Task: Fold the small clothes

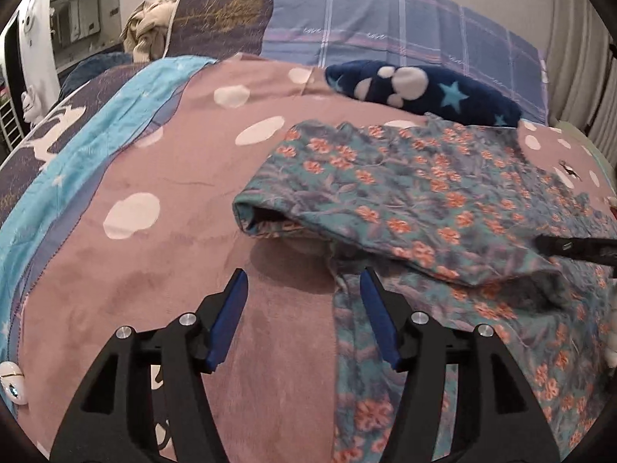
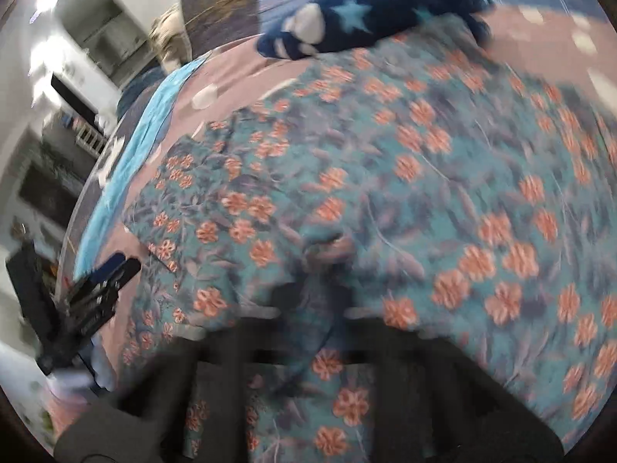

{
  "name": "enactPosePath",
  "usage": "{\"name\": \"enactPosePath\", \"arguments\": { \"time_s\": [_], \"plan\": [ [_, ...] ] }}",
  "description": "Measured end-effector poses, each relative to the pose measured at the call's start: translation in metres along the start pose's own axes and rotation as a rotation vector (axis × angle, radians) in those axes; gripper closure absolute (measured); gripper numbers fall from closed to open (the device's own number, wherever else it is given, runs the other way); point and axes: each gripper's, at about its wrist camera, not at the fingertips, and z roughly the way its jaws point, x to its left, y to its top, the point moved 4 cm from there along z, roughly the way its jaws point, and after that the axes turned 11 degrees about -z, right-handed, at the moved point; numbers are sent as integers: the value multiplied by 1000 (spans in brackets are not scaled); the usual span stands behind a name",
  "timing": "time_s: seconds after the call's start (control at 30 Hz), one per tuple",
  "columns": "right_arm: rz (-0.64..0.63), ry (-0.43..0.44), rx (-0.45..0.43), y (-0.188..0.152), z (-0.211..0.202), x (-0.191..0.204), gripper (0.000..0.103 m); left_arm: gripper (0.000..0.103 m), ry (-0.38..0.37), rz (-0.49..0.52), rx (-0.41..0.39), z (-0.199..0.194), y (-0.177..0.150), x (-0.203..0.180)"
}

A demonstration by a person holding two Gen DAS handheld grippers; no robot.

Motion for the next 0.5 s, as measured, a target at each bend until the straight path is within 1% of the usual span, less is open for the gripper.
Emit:
{"name": "enactPosePath", "arguments": {
  "time_s": [0.07, 0.13, 0.17, 0.2, 0.27, 0.3, 0.37, 0.47, 0.5],
  "plan": [
    [0, 6, -111, 16, -36, -2, 100, 42, -8, -14, -3, 1, 2, 1],
    [-24, -49, -212, 33, -74, -12, 100, 42, -9, -11, -10, 3, 4, -3],
    [-25, -82, -243, 39, -89, -20, 100, 42, -10, -6, -11, 4, 5, -4],
    [-18, -117, -261, 44, -100, -31, 100, 39, -10, 3, -10, 7, 6, -7],
    [20, -176, -258, 49, -111, -58, 100, 33, -10, 19, -7, 12, 7, -13],
    [46, -196, -246, 49, -111, -73, 100, 32, -15, 34, -4, 15, 7, -18],
    [90, -213, -194, 44, -98, -101, 97, 32, -14, 56, 8, 21, 6, -23],
    [164, -235, -122, 23, -76, -131, 88, 32, 6, 58, 35, 30, 5, -24],
    [182, -231, -113, 16, -75, -137, 77, 32, 9, 45, 41, 32, 6, -22]
  ]
}}
